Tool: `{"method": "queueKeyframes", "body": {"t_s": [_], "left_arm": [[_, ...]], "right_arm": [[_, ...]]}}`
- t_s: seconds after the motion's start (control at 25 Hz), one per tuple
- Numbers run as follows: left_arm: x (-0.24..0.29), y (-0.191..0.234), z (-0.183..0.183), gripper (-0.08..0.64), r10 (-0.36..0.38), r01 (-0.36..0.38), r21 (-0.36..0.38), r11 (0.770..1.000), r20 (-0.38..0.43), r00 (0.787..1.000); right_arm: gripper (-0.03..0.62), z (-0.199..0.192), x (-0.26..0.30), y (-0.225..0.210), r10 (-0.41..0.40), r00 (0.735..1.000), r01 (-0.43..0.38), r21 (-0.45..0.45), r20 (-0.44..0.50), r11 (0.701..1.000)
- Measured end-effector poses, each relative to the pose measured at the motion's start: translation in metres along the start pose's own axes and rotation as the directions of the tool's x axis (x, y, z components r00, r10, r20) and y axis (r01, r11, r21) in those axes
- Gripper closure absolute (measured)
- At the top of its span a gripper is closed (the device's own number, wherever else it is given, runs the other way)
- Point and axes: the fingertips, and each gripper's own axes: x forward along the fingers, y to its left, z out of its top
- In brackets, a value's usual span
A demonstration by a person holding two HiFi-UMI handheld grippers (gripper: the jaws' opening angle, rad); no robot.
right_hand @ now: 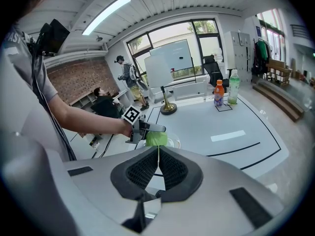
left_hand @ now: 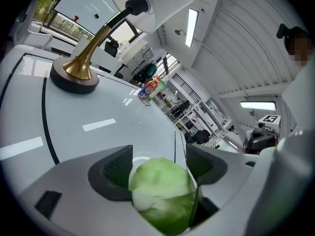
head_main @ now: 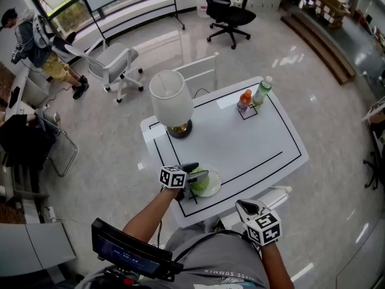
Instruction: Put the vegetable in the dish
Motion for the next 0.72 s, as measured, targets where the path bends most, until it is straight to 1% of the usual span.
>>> {"method": "queueKeyframes", "body": {"t_s": [0.32, 0.56, 0.72], "left_arm": [[-0.010, -0.004, 0.007, 0.233, -0.007, 0.009, -0.027, 1.000, 0.053, 0.999], [-0.030, -0.007, 0.032, 0.234, -0.003, 0.008, -0.036, 0.999, 0.151, 0.989], [-0.033, -0.010, 0.035, 0.234, -0.005, 0.010, -0.033, 0.999, 0.152, 0.988]], "right_arm": [[0.584, -0.001, 0.000, -0.001, 0.002, 1.000, -0.002, -0.007, -0.007, 1.000], [0.584, -0.002, 0.000, 0.002, 0.009, 1.000, -0.009, -0.017, -0.011, 1.000], [0.584, -0.003, -0.003, 0.004, 0.014, 1.000, -0.014, -0.022, -0.009, 1.000]]}}
